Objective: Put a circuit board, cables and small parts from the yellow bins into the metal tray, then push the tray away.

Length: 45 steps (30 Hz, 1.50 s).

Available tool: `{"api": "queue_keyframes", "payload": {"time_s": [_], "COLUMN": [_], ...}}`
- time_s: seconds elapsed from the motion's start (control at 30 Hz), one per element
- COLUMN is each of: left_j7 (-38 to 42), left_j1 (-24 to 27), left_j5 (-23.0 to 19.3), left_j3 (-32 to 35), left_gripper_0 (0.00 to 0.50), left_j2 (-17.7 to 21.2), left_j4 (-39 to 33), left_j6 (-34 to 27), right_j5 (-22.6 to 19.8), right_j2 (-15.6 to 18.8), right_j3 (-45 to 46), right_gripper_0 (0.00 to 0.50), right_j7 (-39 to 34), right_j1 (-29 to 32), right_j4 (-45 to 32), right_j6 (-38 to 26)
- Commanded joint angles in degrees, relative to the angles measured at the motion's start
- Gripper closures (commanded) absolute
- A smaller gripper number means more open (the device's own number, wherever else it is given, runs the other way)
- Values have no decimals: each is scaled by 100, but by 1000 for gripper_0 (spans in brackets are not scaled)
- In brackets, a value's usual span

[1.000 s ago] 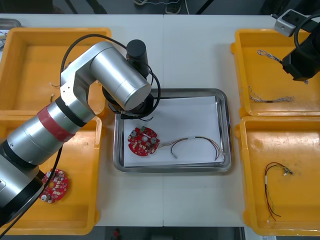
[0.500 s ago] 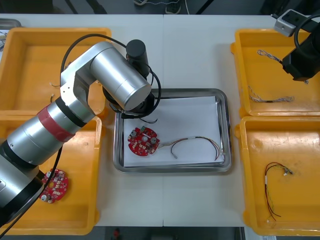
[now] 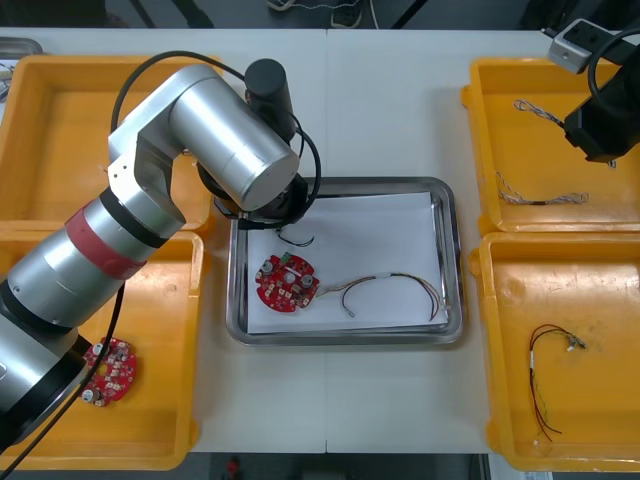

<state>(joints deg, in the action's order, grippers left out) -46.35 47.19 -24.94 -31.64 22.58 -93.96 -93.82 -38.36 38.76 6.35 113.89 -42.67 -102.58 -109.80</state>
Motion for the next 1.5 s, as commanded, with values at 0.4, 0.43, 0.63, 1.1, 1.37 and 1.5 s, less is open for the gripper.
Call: {"api": "queue_keyframes", "payload": {"time_s": [0.4, 0.43, 0.63, 1.1, 1.37, 1.5], "left_j7": [170, 161, -278, -1922, -2915, -3433], "left_j1": [510, 528, 572, 607, 756, 897], "left_j5": [-618, -644, -969, -1365, -1268, -1163], "left_j3": [1292, 1345, 1916, 2672, 3032, 3147], "left_gripper_0": [0, 0, 0, 0, 0, 0], "left_j2": [326, 352, 722, 1319, 1433, 1477], "left_j4": [-589, -589, -589, -70, 659, 1108], "left_j6": [-735, -735, -814, -884, -770, -620], "right_j5": [-567, -567, -523, -127, -163, -75], "right_j2": [106, 97, -211, -1019, -1107, -1116], "right_j3": [-670, -723, -1136, -2217, -2973, -3289], "right_gripper_0": [500, 500, 500, 500, 500, 500], "right_j7": [-7, -16, -69, -69, 107, 230], "right_j1": [-154, -172, -383, -857, -866, -857], "right_j4": [-517, -517, -561, -561, -561, -561], "right_j6": [-20, -20, -20, -20, -20, -20]}}
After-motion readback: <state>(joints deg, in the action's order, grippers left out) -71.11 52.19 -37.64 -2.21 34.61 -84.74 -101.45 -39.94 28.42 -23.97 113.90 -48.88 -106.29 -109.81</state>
